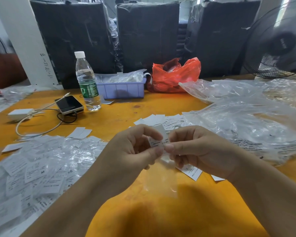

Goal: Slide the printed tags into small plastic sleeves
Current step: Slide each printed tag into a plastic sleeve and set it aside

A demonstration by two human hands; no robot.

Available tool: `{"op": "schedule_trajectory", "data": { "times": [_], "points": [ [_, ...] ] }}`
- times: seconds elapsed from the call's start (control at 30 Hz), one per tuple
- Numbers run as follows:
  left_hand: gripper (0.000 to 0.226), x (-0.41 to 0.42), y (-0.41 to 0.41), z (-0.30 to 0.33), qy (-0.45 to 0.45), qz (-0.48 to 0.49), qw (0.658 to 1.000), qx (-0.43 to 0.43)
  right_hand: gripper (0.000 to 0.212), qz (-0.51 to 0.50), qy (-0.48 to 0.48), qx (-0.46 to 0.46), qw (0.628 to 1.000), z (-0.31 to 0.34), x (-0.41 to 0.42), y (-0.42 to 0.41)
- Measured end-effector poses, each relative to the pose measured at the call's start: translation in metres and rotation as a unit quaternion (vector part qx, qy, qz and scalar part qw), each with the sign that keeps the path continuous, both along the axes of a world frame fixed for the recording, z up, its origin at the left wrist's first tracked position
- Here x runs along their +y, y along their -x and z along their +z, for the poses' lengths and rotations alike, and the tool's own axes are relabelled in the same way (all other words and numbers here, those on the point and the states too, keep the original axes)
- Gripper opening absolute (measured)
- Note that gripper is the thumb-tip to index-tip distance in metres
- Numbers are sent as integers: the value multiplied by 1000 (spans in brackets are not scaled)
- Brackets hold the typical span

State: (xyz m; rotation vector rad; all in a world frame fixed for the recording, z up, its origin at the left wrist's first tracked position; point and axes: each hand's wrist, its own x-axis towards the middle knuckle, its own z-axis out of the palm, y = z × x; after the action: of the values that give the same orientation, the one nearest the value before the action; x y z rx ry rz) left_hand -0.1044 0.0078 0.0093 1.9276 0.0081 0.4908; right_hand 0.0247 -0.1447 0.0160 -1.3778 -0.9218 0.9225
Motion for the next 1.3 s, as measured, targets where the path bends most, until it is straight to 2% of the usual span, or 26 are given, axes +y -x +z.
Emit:
{"op": "schedule_trajectory", "data": {
  "times": [0.13,0.33,0.47,0.6,0.73,0.87,1.13,1.3],
  "points": [
    [29,-5,-6,-8,16,51,998,-26,13,-13,12,-3,1000,-1,1,-1],
    [38,-9,-7,-11,24,96,993,-68,3,-14,-2,47,999,0,1,0],
    [37,-10,-6,-8,28,122,988,-90,20,-28,-18,62,998,1,1,0],
    [38,-9,-5,-7,24,142,984,-108,23,-26,-16,48,998,1,0,1],
    [39,-10,-6,-8,26,132,984,-114,19,-36,-29,-3,999,-1,2,2],
    [39,-10,-6,-8,39,126,984,-118,25,-58,-40,-19,997,-3,3,3],
    [38,-10,-7,-9,51,156,978,-131,2,-55,-64,18,996,1,3,5],
    [43,-11,-7,-10,34,164,978,-128,5,-4,-54,28,998,2,2,7]
  ]
}}
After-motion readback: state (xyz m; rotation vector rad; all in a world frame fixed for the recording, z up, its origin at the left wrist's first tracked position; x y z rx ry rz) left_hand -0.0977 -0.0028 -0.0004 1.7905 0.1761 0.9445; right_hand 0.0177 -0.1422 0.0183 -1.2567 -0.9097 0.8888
